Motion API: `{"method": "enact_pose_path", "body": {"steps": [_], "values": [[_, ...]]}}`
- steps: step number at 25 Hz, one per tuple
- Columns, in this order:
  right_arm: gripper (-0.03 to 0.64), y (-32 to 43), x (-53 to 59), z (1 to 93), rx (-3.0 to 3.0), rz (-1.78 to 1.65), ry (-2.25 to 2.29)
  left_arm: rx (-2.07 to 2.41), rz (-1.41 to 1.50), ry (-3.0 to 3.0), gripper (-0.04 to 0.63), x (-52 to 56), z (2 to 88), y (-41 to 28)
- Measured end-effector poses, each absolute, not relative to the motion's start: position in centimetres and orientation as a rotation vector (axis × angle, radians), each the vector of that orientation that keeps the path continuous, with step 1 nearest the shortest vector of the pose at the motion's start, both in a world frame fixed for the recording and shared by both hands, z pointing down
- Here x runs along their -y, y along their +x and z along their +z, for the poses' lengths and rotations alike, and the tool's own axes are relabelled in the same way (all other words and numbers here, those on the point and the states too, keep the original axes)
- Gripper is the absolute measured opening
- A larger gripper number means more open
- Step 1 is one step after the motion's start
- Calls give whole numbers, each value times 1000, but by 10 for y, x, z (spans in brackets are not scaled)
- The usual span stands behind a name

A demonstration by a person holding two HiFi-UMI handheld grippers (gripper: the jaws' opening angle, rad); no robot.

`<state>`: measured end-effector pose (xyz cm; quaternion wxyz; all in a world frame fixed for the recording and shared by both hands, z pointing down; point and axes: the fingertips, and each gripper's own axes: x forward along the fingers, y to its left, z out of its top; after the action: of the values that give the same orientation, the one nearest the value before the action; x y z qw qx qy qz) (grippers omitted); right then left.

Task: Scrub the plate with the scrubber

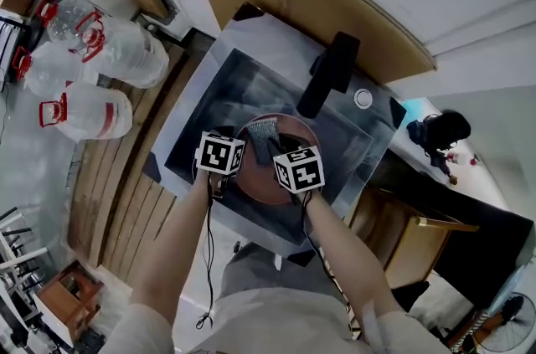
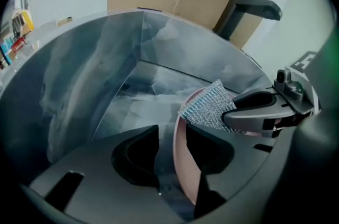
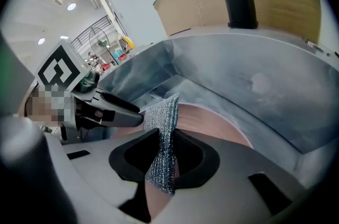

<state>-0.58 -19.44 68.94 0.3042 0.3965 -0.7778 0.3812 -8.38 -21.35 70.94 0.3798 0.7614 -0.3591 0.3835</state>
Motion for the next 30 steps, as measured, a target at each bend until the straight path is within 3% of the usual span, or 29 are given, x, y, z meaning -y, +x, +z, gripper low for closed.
{"method": "enact_pose_path", "body": {"steps": [3, 8, 14, 23, 30], "values": [[110, -4, 199, 699, 2027, 990, 1033, 905, 989, 1924, 172, 213, 714, -85], [109, -2, 207, 711, 1990, 879, 987, 913, 979, 1896, 89, 209, 720, -87], [107, -2, 232, 706, 1985, 670, 936, 947, 904, 1908, 55, 217, 722, -84], [98, 40, 242, 709, 1828, 599, 964, 1019, 884, 1831, 52, 231, 718, -96], [94, 54, 193, 711, 1701, 465, 578, 1022, 886, 1828, 52, 230, 719, -99]]}}
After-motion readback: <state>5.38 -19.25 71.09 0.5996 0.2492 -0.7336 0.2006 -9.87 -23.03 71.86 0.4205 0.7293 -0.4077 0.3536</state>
